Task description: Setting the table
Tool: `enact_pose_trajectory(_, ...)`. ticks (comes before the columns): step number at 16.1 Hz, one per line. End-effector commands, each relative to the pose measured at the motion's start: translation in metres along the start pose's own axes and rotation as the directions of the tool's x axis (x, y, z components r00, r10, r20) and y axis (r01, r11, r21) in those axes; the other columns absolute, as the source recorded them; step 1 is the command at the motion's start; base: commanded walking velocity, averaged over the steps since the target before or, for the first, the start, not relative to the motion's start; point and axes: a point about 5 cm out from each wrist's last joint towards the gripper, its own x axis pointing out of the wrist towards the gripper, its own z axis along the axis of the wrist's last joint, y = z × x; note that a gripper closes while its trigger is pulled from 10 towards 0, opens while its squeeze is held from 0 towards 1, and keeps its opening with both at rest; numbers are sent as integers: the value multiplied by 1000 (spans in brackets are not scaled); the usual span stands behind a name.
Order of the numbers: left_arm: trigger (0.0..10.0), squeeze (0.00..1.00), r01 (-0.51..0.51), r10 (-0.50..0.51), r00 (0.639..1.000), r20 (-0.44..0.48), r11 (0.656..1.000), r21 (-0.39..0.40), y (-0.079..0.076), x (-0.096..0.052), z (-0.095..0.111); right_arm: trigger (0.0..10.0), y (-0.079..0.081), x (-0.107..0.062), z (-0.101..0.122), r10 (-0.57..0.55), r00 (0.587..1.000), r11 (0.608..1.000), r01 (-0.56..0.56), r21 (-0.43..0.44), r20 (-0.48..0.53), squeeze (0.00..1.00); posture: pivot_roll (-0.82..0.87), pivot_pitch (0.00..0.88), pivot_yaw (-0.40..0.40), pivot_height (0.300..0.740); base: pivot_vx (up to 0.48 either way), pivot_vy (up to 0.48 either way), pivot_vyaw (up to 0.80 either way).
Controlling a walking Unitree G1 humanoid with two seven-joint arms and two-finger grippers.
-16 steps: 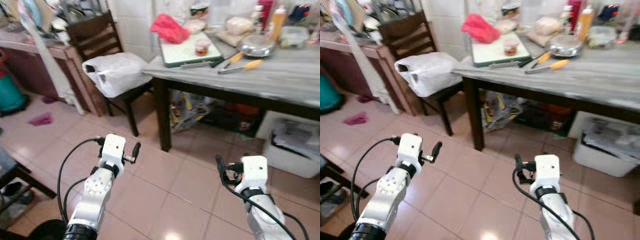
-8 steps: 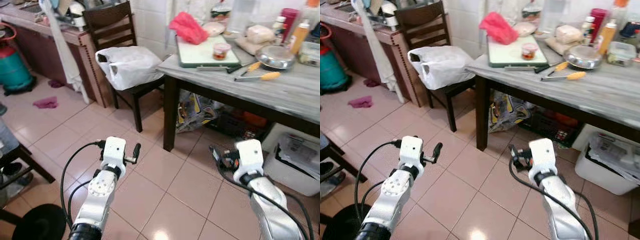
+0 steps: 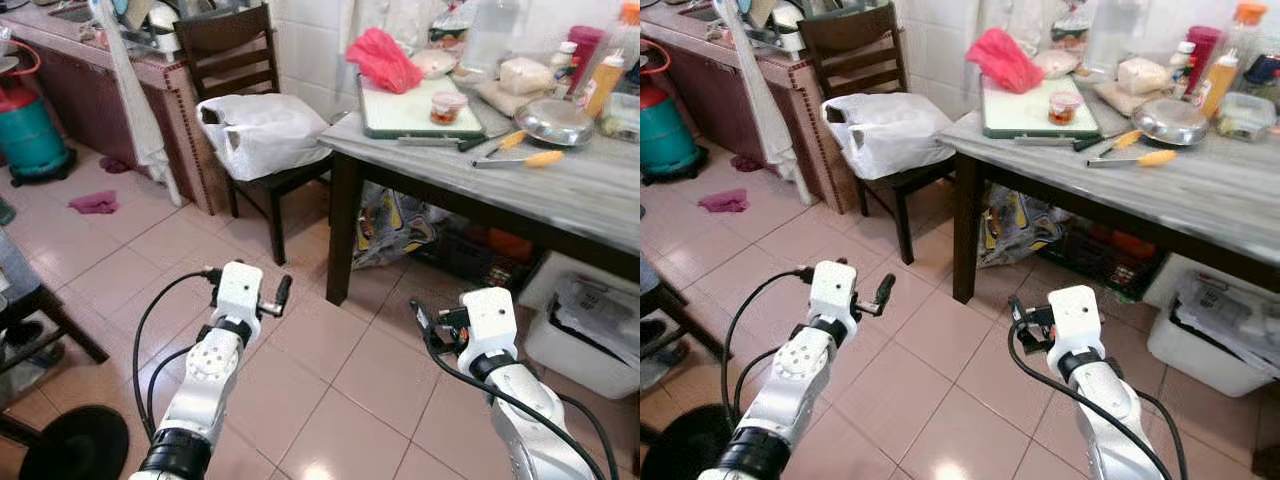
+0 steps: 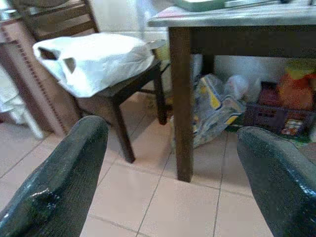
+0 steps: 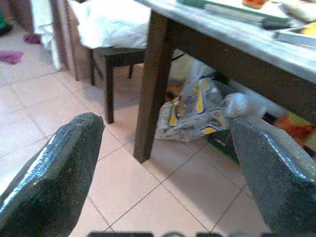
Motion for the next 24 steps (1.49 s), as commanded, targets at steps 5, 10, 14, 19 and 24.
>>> enact_pose_trajectory(5, 10000, 0, 19, -18, 1000, -17, 1000, 5, 2, -2, -4, 10000, -8, -7, -5, -79, 997, 997, 79, 16, -15, 0, -245, 31, 62, 740, 0, 0, -800)
enact_pose_trajectory(10, 10000, 0, 27, -27, 999, -29, 1000, 16, 4, -4, -7, 10000, -6, -9, -4, -92, 996, 996, 92, 18, -7, 0, -247, 31, 79, 740, 0, 0, -800)
enact_pose_trajectory(14, 10000, 0, 38, -37, 999, -33, 999, 25, 4, -4, -7, 10000, -4, -10, -2, -97, 995, 995, 97, 23, -2, 0, -253, 40, 86, 740, 0, 0, -800)
enact_pose_trajectory(19, 10000, 0, 40, -39, 999, -34, 999, 30, 5, -3, -6, 10000, -1, -14, -3, -98, 995, 995, 98, 31, -7, 0, -252, 46, 93, 740, 0, 0, -800)
enact_pose_trajectory(24, 10000, 0, 42, -41, 999, -35, 999, 28, 5, -2, -6, 10000, 1, -15, -3, -94, 996, 995, 94, 34, -7, 0, -253, 51, 93, 740, 0, 0, -800)
